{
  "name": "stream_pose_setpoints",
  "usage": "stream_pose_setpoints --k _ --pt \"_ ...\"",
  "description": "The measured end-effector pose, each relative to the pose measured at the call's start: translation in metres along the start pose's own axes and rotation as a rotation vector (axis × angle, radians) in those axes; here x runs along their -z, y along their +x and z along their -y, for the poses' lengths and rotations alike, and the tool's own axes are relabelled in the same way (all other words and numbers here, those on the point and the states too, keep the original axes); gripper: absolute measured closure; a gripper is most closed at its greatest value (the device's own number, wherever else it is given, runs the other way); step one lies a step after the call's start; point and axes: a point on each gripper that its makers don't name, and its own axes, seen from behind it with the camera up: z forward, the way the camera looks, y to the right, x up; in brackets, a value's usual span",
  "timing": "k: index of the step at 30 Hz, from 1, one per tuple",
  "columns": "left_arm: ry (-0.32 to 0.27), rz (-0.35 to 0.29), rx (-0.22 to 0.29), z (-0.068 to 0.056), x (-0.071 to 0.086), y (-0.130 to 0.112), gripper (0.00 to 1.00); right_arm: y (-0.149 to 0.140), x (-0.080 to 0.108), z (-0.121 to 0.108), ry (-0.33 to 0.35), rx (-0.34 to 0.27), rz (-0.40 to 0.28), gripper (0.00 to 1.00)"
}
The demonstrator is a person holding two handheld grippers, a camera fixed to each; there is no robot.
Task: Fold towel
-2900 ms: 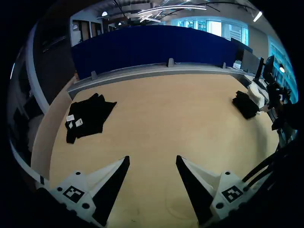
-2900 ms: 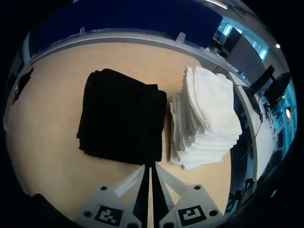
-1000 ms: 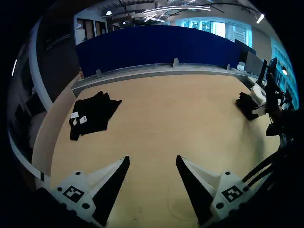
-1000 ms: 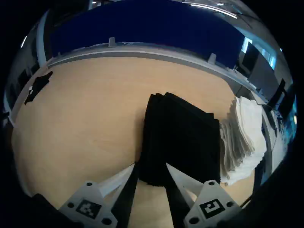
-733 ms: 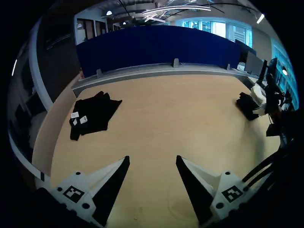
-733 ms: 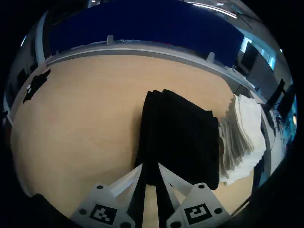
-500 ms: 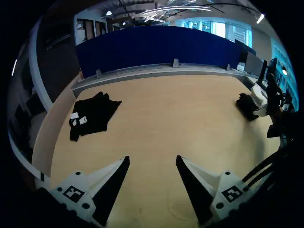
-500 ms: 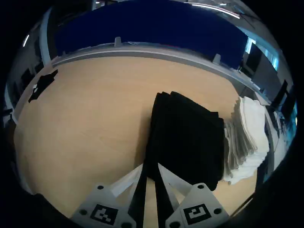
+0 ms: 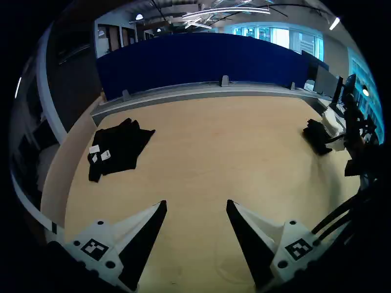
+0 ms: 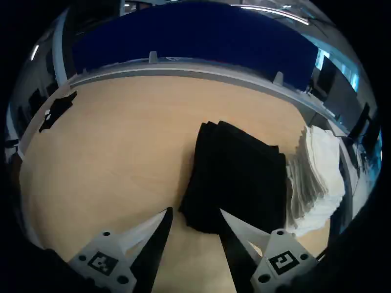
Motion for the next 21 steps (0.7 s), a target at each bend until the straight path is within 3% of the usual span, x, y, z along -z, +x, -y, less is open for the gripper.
stream_pose_setpoints --k 10,15,21 --pt "-0.001 -0.001 -0.004 -0.002 -0.001 0.004 0.10 0.031 0.012 -0.038 -0.052 -0.028 -0.058 0.26" --pt "0.000 0.001 -0.009 -0.004 -0.002 0.005 0.10 0.050 0.014 -0.066 -0.083 -0.036 -0.075 0.26" --pt "0.000 0.004 -0.008 -0.006 -0.003 0.006 0.10 0.060 0.010 -0.080 -0.094 -0.033 -0.076 0.26"
